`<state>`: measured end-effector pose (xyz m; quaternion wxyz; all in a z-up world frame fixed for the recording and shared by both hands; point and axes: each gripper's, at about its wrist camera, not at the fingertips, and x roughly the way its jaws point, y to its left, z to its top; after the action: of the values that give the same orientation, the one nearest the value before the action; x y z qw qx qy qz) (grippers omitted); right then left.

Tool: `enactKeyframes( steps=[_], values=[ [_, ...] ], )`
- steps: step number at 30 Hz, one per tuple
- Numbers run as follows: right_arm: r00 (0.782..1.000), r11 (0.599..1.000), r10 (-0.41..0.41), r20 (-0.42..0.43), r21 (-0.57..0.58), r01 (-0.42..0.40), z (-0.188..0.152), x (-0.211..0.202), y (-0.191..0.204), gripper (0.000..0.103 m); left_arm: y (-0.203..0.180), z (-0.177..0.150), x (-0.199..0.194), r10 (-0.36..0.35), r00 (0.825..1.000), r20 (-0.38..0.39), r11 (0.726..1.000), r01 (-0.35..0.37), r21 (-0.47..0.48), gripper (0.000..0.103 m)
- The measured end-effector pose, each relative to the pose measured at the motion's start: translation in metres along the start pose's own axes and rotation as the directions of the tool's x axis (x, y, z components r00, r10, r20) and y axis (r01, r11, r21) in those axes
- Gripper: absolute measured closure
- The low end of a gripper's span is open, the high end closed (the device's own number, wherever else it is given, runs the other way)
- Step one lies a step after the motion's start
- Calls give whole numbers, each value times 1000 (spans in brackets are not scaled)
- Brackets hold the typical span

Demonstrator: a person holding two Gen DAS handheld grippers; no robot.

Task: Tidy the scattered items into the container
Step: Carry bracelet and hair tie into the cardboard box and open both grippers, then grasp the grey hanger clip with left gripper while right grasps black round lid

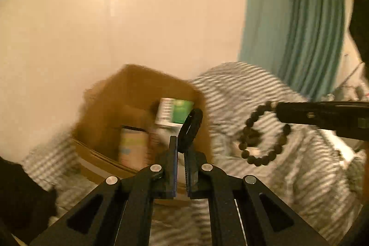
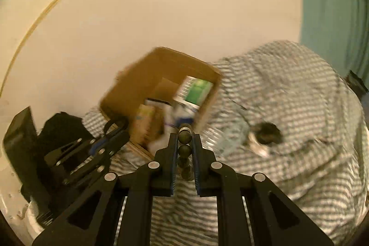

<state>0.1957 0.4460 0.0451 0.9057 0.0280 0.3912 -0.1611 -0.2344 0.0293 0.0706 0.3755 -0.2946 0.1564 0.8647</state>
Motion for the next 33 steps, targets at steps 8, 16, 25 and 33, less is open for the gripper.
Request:
enactKeyframes(
  steps=[8, 16, 25, 33],
  values=[
    [997, 998, 63, -55, -12, -64, 37, 86, 35, 91, 57, 1, 64, 76, 994, -84, 997, -78, -16, 96],
    [993, 994, 110, -31, 20, -109, 51, 115, 15, 52, 55, -7, 79, 153, 987, -46, 988, -152, 33, 10],
    [999, 998, -46, 15, 41, 45, 21, 40, -56, 51, -20, -14, 27, 58, 998, 30, 997, -59, 52, 6],
    [982, 971, -187, 15, 158, 182, -50, -6, -158, 48, -126, -50, 35, -97, 995, -3, 990, 97, 103, 0]
  ],
)
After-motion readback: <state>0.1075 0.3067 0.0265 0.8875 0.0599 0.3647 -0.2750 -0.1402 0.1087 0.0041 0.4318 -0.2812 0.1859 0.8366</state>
